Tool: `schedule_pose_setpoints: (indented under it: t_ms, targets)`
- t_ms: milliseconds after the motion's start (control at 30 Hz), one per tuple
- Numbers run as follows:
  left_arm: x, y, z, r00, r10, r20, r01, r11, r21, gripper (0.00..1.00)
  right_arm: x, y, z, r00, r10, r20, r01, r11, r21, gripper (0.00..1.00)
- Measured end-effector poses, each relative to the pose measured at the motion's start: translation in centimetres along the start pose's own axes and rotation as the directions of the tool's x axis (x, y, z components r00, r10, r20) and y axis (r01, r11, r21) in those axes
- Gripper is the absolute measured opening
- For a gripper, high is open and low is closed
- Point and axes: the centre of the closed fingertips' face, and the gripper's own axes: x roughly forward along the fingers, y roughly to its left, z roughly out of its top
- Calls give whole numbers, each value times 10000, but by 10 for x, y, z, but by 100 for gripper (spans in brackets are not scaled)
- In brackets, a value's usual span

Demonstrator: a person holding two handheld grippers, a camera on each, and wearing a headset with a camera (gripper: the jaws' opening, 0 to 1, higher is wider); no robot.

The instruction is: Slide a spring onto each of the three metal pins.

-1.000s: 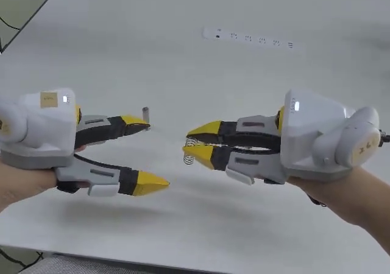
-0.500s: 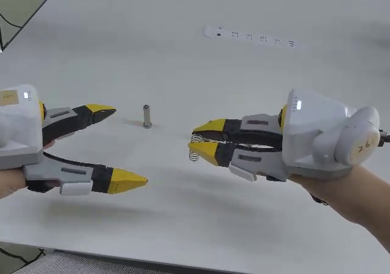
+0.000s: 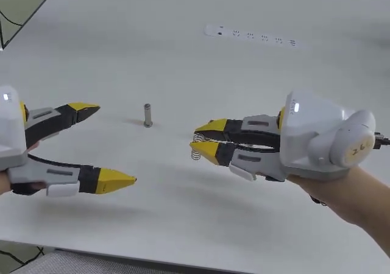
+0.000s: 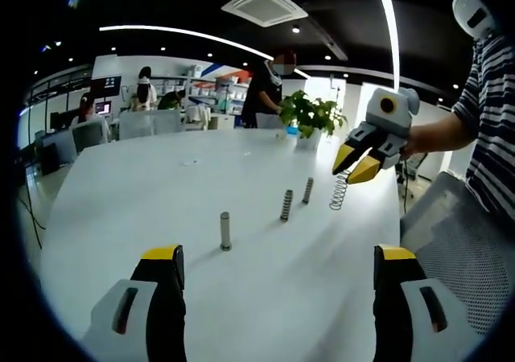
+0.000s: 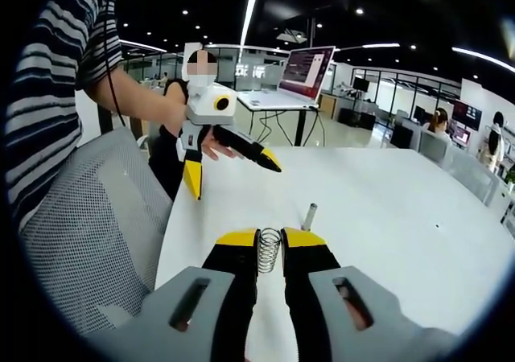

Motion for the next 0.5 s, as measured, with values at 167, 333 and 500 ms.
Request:
schedule_pose_setpoints:
  t_ms: [167, 333, 500]
  targets:
    - [-3, 2, -2, 9998, 196, 12, -196, 9998, -50, 97, 4, 1, 0, 10000, 51, -4, -51, 10000, -24, 12]
    - [-5, 4, -3, 9996, 272, 16, -272, 9996, -120, 97, 9, 0, -1, 10000, 91, 1, -91, 10000, 32, 12]
    - [-7, 6, -4, 9991, 412, 29, -411, 9991, -140, 97, 16, -5, 2, 9999, 111, 32, -111, 9999, 58, 12]
